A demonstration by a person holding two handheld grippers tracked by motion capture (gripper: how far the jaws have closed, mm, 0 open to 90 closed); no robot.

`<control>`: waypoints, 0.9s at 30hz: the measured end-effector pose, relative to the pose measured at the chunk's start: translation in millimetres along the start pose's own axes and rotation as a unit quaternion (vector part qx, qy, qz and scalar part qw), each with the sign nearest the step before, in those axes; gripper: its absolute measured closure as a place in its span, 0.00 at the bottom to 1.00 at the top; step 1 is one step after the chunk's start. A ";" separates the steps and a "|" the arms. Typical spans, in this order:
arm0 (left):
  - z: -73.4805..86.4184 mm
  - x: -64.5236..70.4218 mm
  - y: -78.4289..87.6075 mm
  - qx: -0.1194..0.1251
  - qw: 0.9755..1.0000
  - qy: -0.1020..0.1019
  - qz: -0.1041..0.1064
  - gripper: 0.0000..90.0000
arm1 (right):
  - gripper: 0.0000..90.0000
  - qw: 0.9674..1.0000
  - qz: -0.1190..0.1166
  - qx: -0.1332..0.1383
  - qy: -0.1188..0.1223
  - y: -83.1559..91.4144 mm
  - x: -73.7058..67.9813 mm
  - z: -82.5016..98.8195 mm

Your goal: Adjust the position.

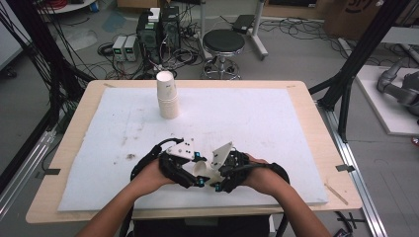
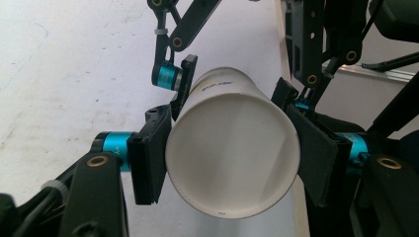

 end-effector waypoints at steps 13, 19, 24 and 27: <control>9.6 -1.2 14.1 0.084 0.996 0.030 0.007 0.42 | 0.21 0.978 0.018 0.185 -0.090 28.4 3.4 7.9; 12.2 -2.2 22.9 0.121 0.992 0.037 0.005 0.42 | 0.21 0.960 0.038 0.251 -0.118 31.0 -1.1 19.6; 16.2 -1.0 27.2 0.150 0.988 0.037 0.001 0.41 | 0.21 0.942 0.053 0.300 -0.143 27.6 -5.6 30.4; 17.2 -1.5 30.0 0.164 0.986 0.037 -0.005 0.41 | 0.21 0.939 0.049 0.307 -0.148 24.7 -6.2 33.2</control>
Point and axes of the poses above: each handheld gripper's, and its own axes: y roughly backward along the jaws, z roughly out of its underside, x roughly to its right, the point moved 6 cm from there along -y, roughly forward along the jaws, and after that the axes turned 3 degrees about y, right-handed, at the moved point
